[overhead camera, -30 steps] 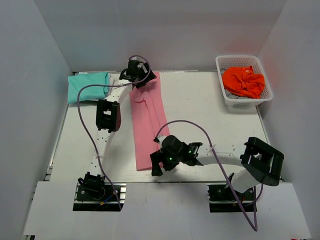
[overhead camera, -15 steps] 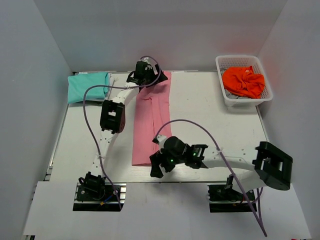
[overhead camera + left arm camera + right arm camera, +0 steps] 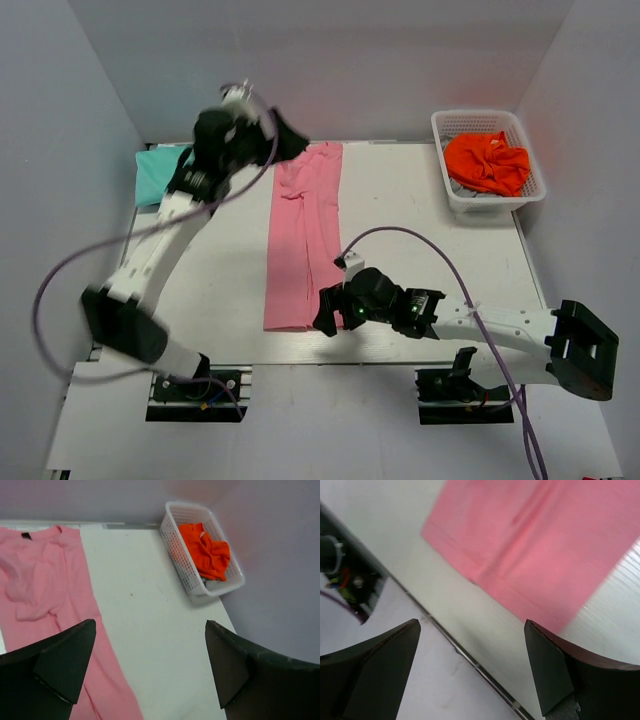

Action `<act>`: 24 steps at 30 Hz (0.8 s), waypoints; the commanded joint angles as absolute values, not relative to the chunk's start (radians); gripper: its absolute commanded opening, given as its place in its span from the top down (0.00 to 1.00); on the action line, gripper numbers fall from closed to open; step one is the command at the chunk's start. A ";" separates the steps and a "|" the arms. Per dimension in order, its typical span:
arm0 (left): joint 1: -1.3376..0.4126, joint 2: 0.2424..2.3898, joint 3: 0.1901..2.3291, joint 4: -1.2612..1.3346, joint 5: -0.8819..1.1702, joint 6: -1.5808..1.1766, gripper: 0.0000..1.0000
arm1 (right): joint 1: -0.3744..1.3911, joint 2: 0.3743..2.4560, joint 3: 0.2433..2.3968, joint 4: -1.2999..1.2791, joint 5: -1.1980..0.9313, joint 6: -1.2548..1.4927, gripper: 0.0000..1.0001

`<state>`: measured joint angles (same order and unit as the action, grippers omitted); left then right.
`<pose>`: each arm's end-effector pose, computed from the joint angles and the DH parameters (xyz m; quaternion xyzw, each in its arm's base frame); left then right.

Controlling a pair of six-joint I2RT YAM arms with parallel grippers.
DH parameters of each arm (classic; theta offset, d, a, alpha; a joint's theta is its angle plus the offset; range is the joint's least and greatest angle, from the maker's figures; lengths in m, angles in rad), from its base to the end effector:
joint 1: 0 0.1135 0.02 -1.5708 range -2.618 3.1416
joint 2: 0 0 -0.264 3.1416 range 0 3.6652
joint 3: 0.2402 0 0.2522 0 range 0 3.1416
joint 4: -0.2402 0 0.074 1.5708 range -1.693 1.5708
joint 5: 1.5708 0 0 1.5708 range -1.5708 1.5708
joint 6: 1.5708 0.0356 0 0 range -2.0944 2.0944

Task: Fold and stack the t-shirts
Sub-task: Rotate the tshirt 90 degrees, then grab the bottom of the folded rectangular tshirt with both arms

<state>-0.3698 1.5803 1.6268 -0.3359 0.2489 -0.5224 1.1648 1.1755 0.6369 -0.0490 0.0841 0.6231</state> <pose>0.3403 -0.1413 0.4178 0.0134 0.7988 -0.3457 0.4922 0.1017 0.2290 0.2223 -0.2165 0.8540 0.3444 0.3243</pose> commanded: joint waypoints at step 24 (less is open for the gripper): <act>-0.393 0.870 0.337 -0.532 0.331 -0.821 0.05 | 0.989 1.216 0.413 0.161 -0.118 0.824 0.10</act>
